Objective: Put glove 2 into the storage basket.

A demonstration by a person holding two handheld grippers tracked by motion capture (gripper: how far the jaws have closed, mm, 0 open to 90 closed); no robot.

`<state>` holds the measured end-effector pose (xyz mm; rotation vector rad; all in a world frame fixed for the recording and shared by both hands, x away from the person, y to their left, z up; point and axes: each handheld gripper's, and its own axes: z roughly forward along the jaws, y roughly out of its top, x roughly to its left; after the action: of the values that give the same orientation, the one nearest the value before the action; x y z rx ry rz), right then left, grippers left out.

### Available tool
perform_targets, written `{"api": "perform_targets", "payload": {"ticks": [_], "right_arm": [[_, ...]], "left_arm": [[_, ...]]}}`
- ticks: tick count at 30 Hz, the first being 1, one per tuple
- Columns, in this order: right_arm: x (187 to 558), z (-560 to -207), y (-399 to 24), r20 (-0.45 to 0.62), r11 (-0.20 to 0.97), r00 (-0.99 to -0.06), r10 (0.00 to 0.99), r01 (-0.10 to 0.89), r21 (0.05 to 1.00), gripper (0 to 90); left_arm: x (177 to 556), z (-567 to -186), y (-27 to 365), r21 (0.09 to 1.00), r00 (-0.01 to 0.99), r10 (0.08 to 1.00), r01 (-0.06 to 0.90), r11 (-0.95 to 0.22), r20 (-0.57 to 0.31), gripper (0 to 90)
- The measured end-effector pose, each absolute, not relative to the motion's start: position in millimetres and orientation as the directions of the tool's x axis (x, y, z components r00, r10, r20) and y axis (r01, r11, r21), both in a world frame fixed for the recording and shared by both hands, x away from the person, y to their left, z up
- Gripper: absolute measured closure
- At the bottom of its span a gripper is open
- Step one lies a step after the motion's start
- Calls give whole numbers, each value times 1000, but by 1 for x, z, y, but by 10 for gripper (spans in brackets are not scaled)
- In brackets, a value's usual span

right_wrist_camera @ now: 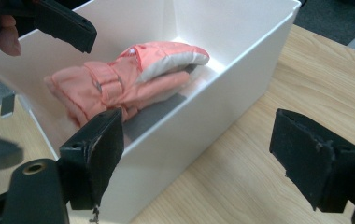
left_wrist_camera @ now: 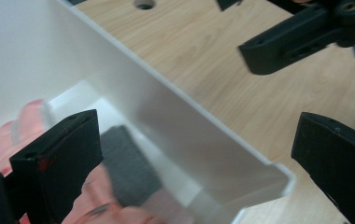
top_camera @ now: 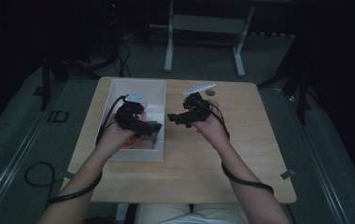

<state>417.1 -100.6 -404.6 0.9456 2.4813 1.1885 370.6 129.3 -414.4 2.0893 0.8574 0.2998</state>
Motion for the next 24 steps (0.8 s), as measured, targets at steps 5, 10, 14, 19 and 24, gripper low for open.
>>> {"api": "perform_targets", "payload": {"ticks": [5,10,14,19,24], "right_arm": [[410,-408,-116,44,470,-761,648,444,763,176],[402,-412,-135,37,465,-756,654,439,769,176],[396,-418,-149,32,462,-749,662,442,769,176],[390,-425,-160,29,464,-747,664,442,768,176],[383,-434,-172,21,469,-743,669,443,764,175]], "left_arm": [[360,-410,112,792,776,626,431,-433,-81,15],[348,-403,94,801,809,585,393,-452,-67,15],[341,-402,80,806,833,550,369,-463,-65,15],[333,-404,65,808,859,507,343,-479,-65,15],[319,-410,43,817,889,454,301,-492,-54,15]]}}
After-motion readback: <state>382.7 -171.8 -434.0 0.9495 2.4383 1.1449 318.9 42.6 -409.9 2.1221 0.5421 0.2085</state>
